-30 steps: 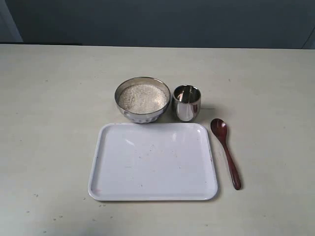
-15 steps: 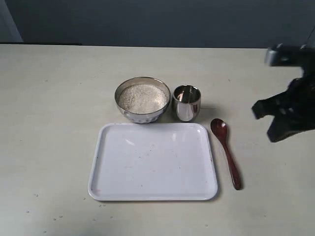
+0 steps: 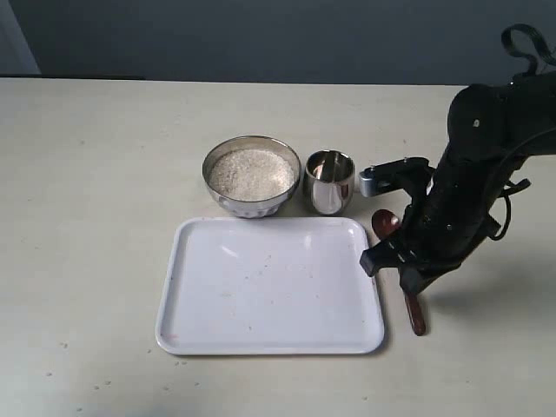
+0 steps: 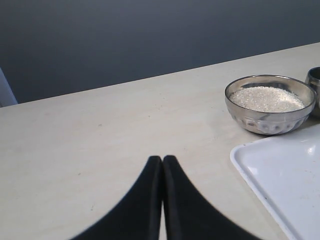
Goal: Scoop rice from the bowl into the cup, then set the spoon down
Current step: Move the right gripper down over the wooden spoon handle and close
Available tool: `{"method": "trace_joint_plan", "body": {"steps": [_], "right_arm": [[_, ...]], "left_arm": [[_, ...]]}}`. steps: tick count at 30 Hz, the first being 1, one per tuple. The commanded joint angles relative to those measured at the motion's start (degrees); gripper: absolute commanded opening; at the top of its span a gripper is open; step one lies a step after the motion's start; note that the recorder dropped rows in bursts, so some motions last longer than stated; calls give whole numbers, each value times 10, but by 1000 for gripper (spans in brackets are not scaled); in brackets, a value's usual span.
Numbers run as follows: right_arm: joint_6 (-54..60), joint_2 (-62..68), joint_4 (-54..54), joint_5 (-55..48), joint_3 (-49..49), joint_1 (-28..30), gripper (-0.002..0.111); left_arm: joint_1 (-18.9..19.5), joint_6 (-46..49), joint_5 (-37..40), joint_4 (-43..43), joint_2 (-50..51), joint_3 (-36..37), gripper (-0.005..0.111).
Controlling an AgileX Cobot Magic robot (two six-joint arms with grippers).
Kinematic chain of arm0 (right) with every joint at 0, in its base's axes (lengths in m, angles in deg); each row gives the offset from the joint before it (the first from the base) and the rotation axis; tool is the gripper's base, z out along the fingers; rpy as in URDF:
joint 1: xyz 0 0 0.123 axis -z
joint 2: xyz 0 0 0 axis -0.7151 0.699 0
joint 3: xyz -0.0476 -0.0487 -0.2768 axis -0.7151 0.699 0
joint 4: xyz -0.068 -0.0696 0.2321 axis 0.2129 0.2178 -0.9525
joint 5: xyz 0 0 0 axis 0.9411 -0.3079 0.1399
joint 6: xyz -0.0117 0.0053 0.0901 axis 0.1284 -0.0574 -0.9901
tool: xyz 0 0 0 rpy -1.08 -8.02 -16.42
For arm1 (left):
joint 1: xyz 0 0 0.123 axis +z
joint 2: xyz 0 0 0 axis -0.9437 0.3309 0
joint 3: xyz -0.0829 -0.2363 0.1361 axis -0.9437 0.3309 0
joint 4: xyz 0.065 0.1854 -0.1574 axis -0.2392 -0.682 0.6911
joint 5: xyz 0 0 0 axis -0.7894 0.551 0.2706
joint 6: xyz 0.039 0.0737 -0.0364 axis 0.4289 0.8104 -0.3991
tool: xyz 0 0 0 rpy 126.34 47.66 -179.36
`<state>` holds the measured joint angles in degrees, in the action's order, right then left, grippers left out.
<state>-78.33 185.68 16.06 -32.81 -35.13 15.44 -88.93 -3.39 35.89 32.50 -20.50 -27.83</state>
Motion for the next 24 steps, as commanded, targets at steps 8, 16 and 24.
{"method": "trace_joint_plan", "body": {"steps": [8, 16, 24], "right_arm": [[2, 1, 9, 12, -1, -1, -1], [2, 1, -22, 38, -1, -1, -1], [5, 1, -14, 35, -1, -1, 6]], "left_arm": [[-3, -2, -8, -1, -2, -1, 0], [-3, -2, -8, -1, -2, -1, 0], [-3, -2, -8, -1, -2, -1, 0]]}}
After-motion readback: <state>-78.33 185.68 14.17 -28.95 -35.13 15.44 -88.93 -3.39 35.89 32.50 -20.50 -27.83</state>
